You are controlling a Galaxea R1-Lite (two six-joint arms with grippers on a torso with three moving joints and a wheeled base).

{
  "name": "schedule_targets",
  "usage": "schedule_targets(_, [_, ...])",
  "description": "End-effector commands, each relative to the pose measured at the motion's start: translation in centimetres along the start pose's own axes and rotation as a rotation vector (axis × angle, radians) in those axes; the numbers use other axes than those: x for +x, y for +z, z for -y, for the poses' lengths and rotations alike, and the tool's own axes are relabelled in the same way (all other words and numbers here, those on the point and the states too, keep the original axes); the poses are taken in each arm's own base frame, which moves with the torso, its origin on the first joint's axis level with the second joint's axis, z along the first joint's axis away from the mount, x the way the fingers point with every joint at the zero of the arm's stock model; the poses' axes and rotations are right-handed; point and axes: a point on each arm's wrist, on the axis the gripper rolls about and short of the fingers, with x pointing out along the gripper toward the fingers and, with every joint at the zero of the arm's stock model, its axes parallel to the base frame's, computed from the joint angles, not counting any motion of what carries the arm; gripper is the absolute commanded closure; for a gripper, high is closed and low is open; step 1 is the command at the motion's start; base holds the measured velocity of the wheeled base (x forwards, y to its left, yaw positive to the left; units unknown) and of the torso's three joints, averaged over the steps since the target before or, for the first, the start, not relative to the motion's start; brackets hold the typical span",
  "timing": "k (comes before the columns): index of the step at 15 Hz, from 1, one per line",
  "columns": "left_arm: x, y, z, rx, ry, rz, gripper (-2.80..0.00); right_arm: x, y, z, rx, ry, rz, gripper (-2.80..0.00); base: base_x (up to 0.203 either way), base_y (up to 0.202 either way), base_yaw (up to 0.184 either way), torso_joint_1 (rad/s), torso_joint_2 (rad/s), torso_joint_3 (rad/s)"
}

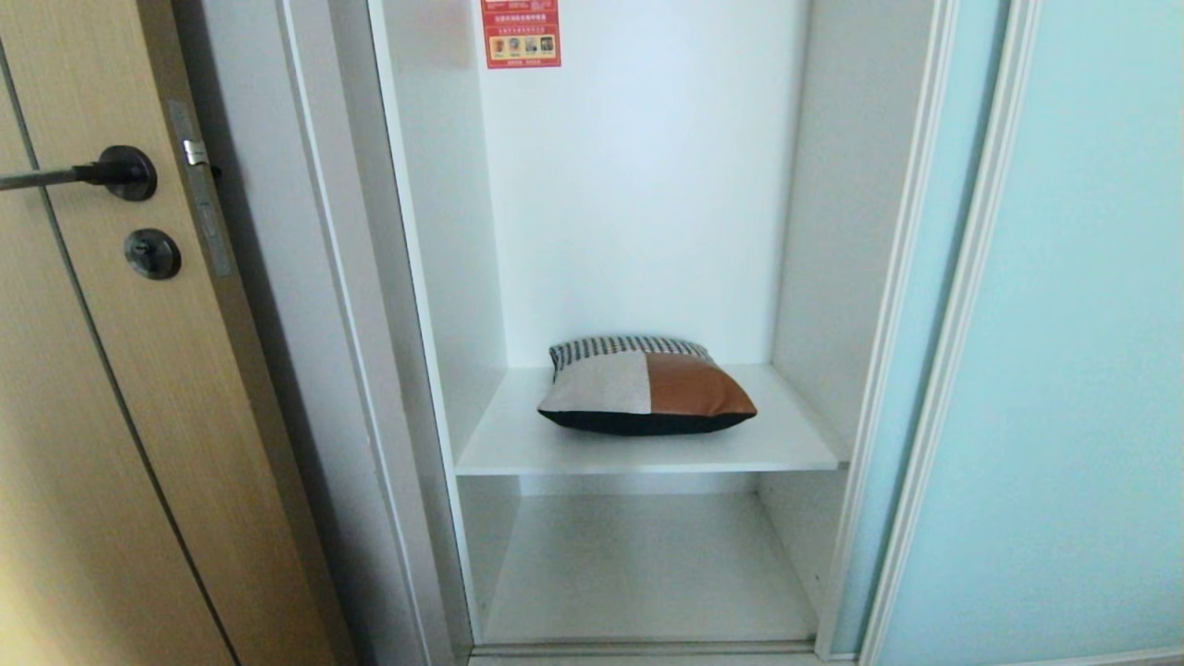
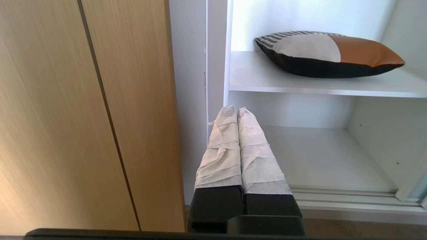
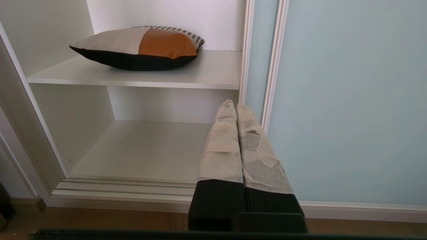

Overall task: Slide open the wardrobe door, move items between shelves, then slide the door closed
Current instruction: Place the pillow on the lower shelf

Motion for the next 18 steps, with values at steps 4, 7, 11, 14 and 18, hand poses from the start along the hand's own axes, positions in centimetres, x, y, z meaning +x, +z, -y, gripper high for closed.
schedule_targets(4, [0.0,0.0,0.0,-0.001,0.001,-0.001,0.0,0.0,0.0,0.0,-0.024,0.002,0.001,0.0,0.0,0.0,0.0,0.0,0.0,0.0])
schedule_targets(7, [0.0,0.0,0.0,-0.001,0.001,-0.001,0.0,-0.1,0.0,0.0,-0.033,-0.002,-0.003,0.0,0.0,0.0,0.0,0.0,0.0,0.0])
schedule_targets(11, [0.0,0.0,0.0,0.0,0.001,-0.001,0.0,-1.6,5.5,0.0,-0.004,0.008,0.031,0.0,0.0,0.0,0.0,0.0,0.0,0.0])
schedule_targets(14, [0.0,0.0,0.0,-0.001,0.001,-0.001,0.0,-2.5,9.8,-0.2,0.024,0.058,-0.039,0.0,0.0,0.0,0.0,0.0,0.0,0.0])
schedule_targets(18, [0.0,0.0,0.0,0.0,0.0,-0.001,0.0,0.7,17.2,-0.6,0.095,0.147,-0.13,0.0,0.0,0.0,0.0,0.0,0.0,0.0])
